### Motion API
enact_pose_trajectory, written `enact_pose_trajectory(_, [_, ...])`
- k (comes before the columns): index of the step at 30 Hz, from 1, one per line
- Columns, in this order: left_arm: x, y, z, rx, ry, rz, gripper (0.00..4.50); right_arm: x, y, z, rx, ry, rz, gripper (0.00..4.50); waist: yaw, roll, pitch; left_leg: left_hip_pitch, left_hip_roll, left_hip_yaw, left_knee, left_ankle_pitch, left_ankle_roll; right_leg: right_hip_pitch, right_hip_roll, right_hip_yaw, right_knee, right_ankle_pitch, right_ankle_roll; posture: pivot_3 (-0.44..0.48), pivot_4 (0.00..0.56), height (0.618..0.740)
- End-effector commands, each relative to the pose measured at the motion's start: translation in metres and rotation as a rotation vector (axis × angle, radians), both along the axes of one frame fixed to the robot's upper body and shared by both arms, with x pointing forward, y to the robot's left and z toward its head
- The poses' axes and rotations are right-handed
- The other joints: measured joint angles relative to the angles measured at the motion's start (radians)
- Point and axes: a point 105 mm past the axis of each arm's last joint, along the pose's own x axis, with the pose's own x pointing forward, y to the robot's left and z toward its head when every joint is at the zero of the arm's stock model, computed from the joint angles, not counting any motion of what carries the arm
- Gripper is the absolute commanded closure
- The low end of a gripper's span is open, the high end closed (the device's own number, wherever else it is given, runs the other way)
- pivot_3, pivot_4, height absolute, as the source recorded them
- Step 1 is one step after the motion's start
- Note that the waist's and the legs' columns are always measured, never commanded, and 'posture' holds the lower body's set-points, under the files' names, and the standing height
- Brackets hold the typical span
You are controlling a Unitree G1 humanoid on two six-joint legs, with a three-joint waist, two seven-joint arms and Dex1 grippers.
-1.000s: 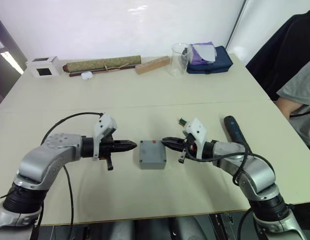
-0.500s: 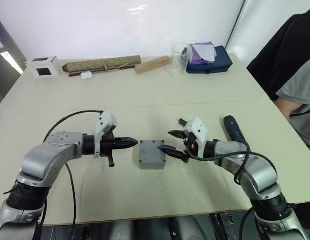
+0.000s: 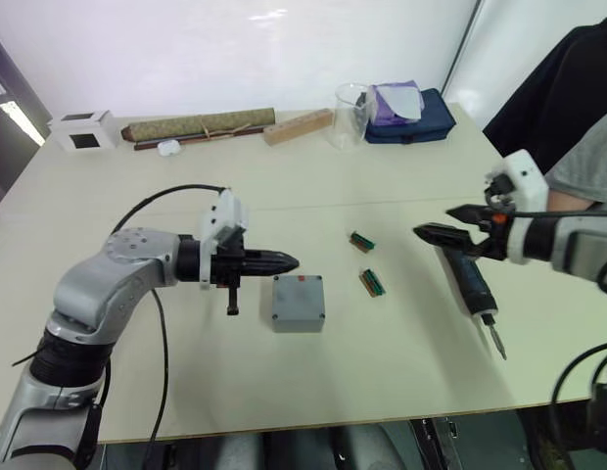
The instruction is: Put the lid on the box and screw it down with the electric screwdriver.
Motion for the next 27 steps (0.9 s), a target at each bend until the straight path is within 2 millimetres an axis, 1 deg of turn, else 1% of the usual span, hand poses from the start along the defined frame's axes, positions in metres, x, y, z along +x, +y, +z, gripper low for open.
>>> enact_pose_trajectory(1, [-0.013, -0.015, 0.003, 0.060, -0.111, -0.138, 4.50, -0.015, -0.037, -0.017, -0.112, 0.320, -0.121, 0.02, 0.002, 0.003, 0.001, 0.000, 0.000, 0.001, 0.000, 0.000, 0.000, 0.000, 0.000, 0.001, 0.000, 0.000, 0.000, 0.000, 0.150, 0.740])
enact_pose_trajectory(2, [-0.014, -0.018, 0.002, 0.065, -0.121, -0.150, 4.50, -0.017, -0.043, -0.022, -0.121, 0.375, -0.149, 0.02, 0.003, 0.002, 0.001, 0.000, 0.000, 0.001, 0.000, 0.000, 0.000, 0.000, 0.000, 0.001, -0.001, 0.000, 0.000, 0.000, 0.150, 0.740])
enact_pose_trajectory(5, [-0.013, -0.022, 0.000, 0.064, -0.133, -0.154, 4.50, -0.015, -0.050, -0.035, -0.122, 0.471, -0.175, 0.02, -0.001, 0.002, 0.001, -0.001, 0.000, 0.002, 0.000, 0.000, 0.000, 0.000, 0.000, 0.001, -0.004, 0.000, 0.000, 0.000, 0.150, 0.740])
enact_pose_trajectory(7, [-0.013, -0.023, -0.001, 0.062, -0.135, -0.155, 4.50, -0.014, -0.054, -0.043, -0.125, 0.520, -0.183, 0.02, -0.002, 0.003, 0.001, 0.000, 0.000, 0.004, 0.000, 0.000, 0.000, 0.000, 0.000, 0.002, -0.004, 0.000, 0.000, 0.000, 0.150, 0.740])
enact_pose_trajectory(9, [-0.013, -0.025, -0.001, 0.061, -0.136, -0.154, 4.50, -0.011, -0.057, -0.046, -0.119, 0.547, -0.186, 0.02, 0.000, 0.003, 0.001, -0.001, 0.000, 0.003, 0.000, 0.000, 0.000, -0.001, 0.000, 0.002, -0.004, 0.000, 0.000, 0.000, 0.150, 0.740])
enact_pose_trajectory(13, [-0.013, -0.026, -0.005, 0.051, -0.127, -0.131, 4.50, 0.000, -0.059, -0.056, -0.123, 0.583, -0.174, 0.02, 0.000, 0.003, 0.001, -0.002, 0.000, 0.003, 0.000, 0.000, 0.000, -0.001, 0.000, 0.002, -0.004, 0.000, 0.000, 0.000, 0.150, 0.740])
enact_pose_trajectory(18, [-0.018, -0.024, -0.006, 0.044, -0.117, -0.101, 4.50, 0.010, -0.060, -0.071, -0.183, 0.635, -0.136, 0.02, 0.001, 0.003, 0.002, -0.002, 0.000, 0.003, 0.000, 0.000, 0.000, -0.002, 0.000, 0.002, -0.004, 0.000, 0.001, 0.000, 0.150, 0.740])
enact_pose_trajectory(23, [-0.022, -0.022, -0.008, 0.044, -0.109, -0.062, 4.50, 0.014, -0.062, -0.094, -0.251, 0.719, -0.084, 0.02, 0.001, 0.003, 0.001, -0.002, 0.000, 0.002, 0.001, 0.000, 0.000, -0.002, 0.000, 0.002, -0.004, 0.000, 0.001, 0.000, 0.150, 0.740])
enact_pose_trajectory(26, [-0.024, -0.020, -0.009, 0.044, -0.099, -0.044, 4.50, 0.012, -0.059, -0.102, -0.283, 0.749, -0.028, 0.71, 0.000, 0.001, 0.000, -0.001, 0.000, 0.002, 0.001, 0.000, 0.000, 0.000, 0.000, 0.001, -0.004, 0.000, 0.001, 0.000, 0.150, 0.740])
enact_pose_trajectory(27, [-0.024, -0.020, -0.009, 0.045, -0.097, -0.038, 4.50, 0.010, -0.060, -0.105, -0.312, 0.759, -0.004, 1.05, 0.000, 0.001, 0.000, -0.001, 0.000, 0.002, 0.001, 0.000, 0.000, 0.000, 0.000, 0.001, -0.004, 0.000, 0.001, 0.000, 0.150, 0.740])
